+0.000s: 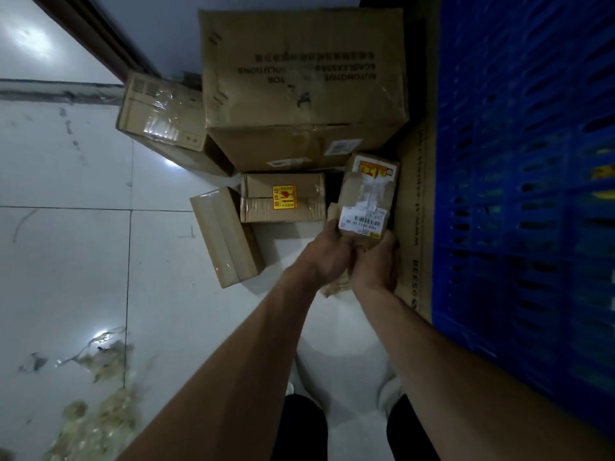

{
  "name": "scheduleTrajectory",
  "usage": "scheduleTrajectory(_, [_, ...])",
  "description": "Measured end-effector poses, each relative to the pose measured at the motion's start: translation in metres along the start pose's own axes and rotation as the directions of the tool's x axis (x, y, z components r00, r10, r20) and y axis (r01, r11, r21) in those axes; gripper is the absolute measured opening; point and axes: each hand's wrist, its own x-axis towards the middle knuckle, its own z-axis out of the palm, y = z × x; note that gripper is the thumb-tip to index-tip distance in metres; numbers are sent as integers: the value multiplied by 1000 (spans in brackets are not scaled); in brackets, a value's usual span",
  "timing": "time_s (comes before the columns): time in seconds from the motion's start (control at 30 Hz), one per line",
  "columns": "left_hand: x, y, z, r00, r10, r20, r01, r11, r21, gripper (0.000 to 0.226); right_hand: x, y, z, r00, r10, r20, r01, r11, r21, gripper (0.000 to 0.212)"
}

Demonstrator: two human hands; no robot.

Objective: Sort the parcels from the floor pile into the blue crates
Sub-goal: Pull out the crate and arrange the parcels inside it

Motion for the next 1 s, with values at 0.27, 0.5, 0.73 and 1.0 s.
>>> scheduleTrajectory(0.27, [-16, -23, -7, 989, -99, -107, 98, 995, -18, 68, -34, -6, -5, 999, -16, 34, 19, 997, -81, 61])
scheduleTrajectory(0.5, [-29, -56, -21, 943, -228, -242, 175, 959, -224, 42, -50, -23, -17, 996, 47, 73, -42, 996, -78, 37])
scheduleTrajectory(0.73, [-119, -25, -21, 908, -317, -275, 213, 913, -349, 56, -115, -41, -61, 975, 23, 223, 28, 974, -223, 43])
scheduleTrajectory(1.0, [-260, 44, -36, 894, -388, -226, 268, 865, -424, 35, -219, -98, -174, 911, -112, 398, 242, 925, -292, 50])
